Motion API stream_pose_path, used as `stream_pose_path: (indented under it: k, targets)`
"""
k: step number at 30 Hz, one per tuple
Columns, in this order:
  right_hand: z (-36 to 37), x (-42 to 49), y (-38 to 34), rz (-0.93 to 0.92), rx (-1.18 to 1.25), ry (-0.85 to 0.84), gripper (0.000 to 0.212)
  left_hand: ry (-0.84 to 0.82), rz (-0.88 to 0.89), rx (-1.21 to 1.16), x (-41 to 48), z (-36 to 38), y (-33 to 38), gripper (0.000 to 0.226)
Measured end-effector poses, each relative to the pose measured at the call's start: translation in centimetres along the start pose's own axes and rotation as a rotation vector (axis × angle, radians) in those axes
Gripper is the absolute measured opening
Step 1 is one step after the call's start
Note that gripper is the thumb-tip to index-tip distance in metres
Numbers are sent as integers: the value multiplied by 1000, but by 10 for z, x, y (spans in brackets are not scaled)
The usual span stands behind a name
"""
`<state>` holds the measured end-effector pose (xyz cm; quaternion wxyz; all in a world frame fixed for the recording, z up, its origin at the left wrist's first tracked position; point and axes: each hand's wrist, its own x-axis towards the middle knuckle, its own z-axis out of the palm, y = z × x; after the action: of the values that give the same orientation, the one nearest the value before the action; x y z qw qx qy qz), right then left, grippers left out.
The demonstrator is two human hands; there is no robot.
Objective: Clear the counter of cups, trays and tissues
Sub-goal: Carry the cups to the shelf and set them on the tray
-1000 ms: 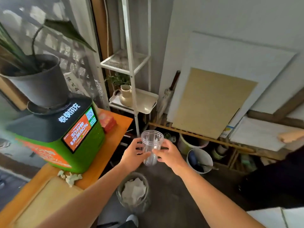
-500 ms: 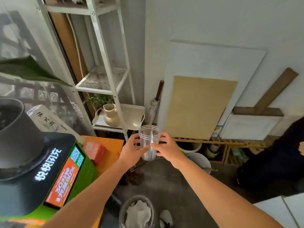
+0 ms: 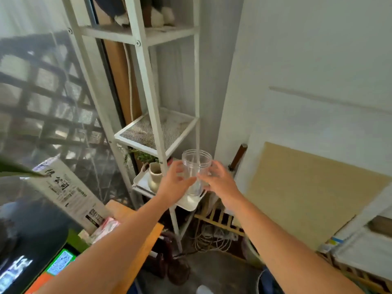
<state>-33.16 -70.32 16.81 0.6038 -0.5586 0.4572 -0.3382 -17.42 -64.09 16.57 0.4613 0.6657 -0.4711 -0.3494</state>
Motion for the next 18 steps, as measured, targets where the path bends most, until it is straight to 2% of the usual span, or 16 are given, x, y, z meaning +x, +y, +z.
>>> stream_pose_path:
  k: [3, 7, 10, 14, 18]
  targets:
    - [-19, 66, -26, -41, -53, -51, 64, 107, -11, -14, 54, 11, 22, 58]
    - [-34, 146, -60, -84, -50, -123, 69, 228, 8, 2, 118, 21, 54, 42]
    - [-35, 191, -79, -106, -73, -195, 66, 342, 7, 4, 155, 21, 66, 46]
    - [-36, 223, -72, -105, -97, -255, 59, 365, -46, 7, 181, 29, 58, 59]
    - [-43, 246, -43, -53, -104, -289, 53, 366, -83, 11, 195, 43, 33, 56]
